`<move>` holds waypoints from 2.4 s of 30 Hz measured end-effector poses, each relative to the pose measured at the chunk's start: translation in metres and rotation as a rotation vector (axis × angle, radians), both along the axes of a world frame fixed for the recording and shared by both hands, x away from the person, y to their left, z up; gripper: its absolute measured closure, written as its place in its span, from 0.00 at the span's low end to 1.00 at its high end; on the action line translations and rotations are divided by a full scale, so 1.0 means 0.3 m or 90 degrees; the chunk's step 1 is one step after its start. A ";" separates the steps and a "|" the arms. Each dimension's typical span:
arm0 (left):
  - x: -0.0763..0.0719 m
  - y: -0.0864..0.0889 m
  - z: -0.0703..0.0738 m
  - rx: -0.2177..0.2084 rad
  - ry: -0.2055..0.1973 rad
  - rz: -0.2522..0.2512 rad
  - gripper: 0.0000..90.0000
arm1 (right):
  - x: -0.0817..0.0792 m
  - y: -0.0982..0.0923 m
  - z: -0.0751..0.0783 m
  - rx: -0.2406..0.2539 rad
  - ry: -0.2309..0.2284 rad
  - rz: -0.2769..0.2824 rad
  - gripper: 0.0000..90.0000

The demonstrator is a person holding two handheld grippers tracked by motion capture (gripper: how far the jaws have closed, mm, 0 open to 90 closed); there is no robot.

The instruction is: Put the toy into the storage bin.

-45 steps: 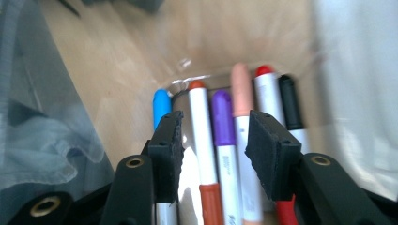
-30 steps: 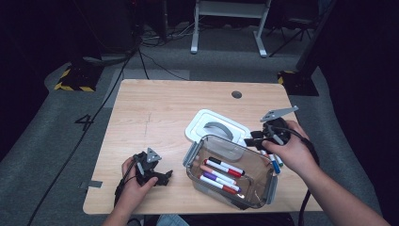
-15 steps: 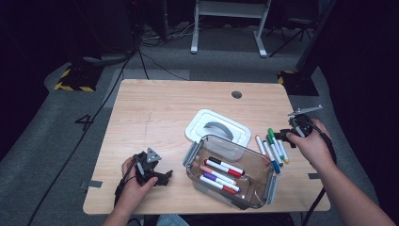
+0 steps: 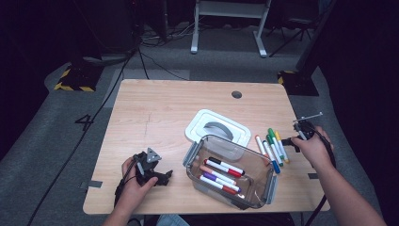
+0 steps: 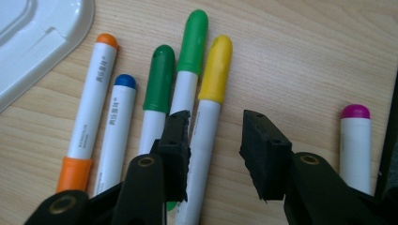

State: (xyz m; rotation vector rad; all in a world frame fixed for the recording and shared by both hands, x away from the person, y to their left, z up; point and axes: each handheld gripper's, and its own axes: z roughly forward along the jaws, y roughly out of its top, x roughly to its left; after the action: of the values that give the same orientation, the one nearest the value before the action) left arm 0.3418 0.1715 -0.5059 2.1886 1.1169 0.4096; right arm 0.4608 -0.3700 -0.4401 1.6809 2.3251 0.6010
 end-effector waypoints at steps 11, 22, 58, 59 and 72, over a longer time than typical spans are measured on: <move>0.000 0.000 0.000 0.000 0.000 0.000 0.00 | 0.040 0.001 -0.065 0.006 0.025 -0.018 0.73; 0.000 0.000 0.000 0.001 -0.001 -0.001 0.00 | 0.051 -0.020 -0.083 -0.008 0.044 -0.051 0.86; 0.000 0.000 0.000 0.001 0.000 0.000 0.00 | -0.166 0.198 0.350 0.085 -0.097 0.147 0.86; 0.000 0.000 0.000 0.001 0.000 -0.001 0.00 | -0.177 0.216 0.360 0.087 -0.100 0.160 0.86; 0.004 0.001 0.000 -0.004 0.003 -0.007 0.00 | -0.318 0.455 0.437 0.097 -0.098 0.332 0.86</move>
State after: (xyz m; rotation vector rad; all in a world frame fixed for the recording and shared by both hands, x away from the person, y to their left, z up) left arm 0.3431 0.1719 -0.5060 2.1901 1.1070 0.3954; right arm 0.3653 -0.2335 -0.3089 1.0166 2.6592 0.9807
